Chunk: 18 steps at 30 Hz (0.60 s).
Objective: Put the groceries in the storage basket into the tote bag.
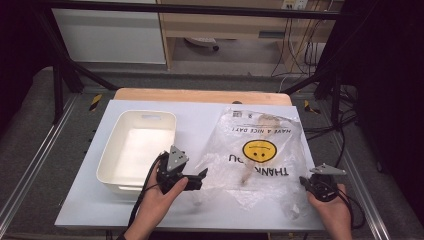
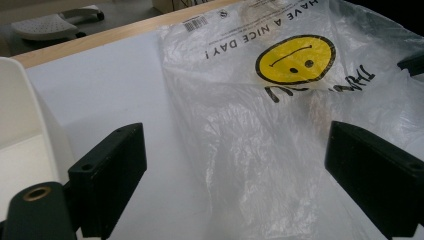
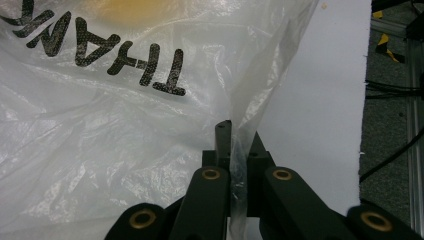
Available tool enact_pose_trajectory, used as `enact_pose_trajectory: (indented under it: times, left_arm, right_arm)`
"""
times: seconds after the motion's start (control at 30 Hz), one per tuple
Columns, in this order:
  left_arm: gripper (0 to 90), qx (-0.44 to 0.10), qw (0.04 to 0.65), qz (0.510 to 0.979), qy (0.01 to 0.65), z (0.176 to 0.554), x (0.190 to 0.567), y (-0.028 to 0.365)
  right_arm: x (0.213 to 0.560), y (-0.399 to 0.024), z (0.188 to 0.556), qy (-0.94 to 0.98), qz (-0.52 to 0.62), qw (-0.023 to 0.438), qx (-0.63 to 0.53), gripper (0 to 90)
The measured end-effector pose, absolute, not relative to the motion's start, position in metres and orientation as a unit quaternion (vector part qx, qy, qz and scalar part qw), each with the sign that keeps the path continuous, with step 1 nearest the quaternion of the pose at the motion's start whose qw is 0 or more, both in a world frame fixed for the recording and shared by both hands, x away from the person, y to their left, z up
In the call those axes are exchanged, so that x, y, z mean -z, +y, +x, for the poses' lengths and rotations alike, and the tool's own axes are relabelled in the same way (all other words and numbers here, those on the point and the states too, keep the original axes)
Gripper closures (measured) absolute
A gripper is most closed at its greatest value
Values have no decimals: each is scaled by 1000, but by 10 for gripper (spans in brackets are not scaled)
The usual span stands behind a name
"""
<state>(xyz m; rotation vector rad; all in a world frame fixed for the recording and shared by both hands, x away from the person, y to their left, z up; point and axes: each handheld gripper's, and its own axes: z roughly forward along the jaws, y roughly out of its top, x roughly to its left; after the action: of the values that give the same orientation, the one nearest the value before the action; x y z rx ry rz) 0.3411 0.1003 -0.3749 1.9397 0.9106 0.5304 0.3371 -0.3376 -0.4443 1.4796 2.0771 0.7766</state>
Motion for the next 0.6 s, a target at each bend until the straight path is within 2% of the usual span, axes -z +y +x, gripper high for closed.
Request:
enact_pose_trajectory:
  times: [0.23,0.47,0.57,0.6]
  left_arm:
    - [98,-202,435,795,372,350,401,81]
    - [119,-204,399,807,386,367,434,79]
    - [126,-222,373,817,379,369,444,73]
    - [133,-210,373,819,381,369,447,72]
  right_arm:
    - [448,-342,338,748,550,227,-295,900]
    - [449,-342,338,749,548,227,-296,900]
    - [449,-342,337,750,547,227,-296,900]
    - [449,-341,337,749,548,226,-296,900]
